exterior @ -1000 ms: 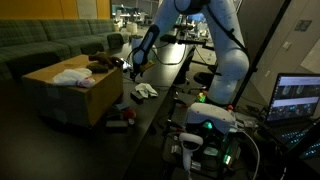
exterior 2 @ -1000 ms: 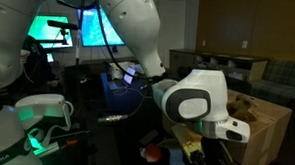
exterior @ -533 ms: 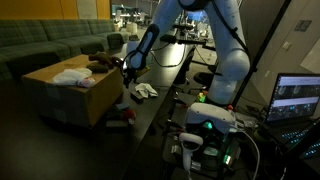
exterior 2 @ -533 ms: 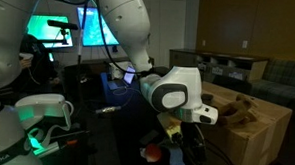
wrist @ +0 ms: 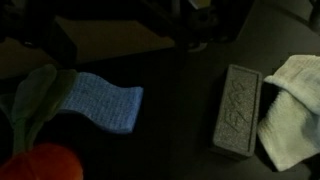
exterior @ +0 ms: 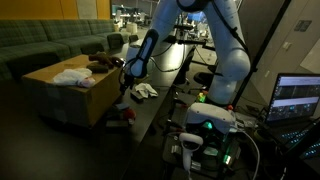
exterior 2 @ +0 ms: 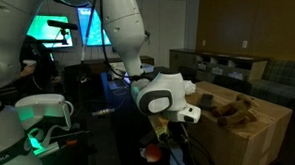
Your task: Swap the things on the box with the things on the table
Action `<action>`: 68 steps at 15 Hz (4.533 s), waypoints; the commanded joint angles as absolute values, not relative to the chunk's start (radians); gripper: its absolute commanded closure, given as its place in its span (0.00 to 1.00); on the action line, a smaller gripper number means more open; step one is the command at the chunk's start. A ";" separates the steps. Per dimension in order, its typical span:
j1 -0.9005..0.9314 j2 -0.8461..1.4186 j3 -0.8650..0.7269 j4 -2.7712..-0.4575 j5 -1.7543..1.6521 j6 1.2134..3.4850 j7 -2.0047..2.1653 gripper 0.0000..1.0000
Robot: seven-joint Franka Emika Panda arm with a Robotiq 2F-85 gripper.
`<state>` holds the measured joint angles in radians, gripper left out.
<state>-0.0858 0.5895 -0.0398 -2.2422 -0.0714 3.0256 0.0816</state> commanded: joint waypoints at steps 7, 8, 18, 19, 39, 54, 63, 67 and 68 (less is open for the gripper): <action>-0.068 0.734 0.016 -2.244 -0.030 3.201 0.060 0.00; -0.064 0.747 0.014 -2.241 -0.030 3.215 0.062 0.00; -0.052 0.846 -0.002 -2.204 -0.025 3.324 0.067 0.00; -0.055 0.855 -0.002 -2.198 -0.023 3.327 0.068 0.00; -0.034 0.955 -0.039 -2.068 0.045 3.310 0.084 0.37; 0.022 0.912 -0.077 -2.113 0.047 3.318 0.084 0.97; 0.041 0.833 -0.120 -2.245 0.045 3.363 0.074 0.97; 0.009 0.844 -0.074 -2.191 0.046 3.392 0.085 0.57; 0.005 0.850 -0.065 -2.172 0.046 3.399 0.087 0.50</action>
<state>0.0173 0.8600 -0.0950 -2.1954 0.0193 3.3662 0.0871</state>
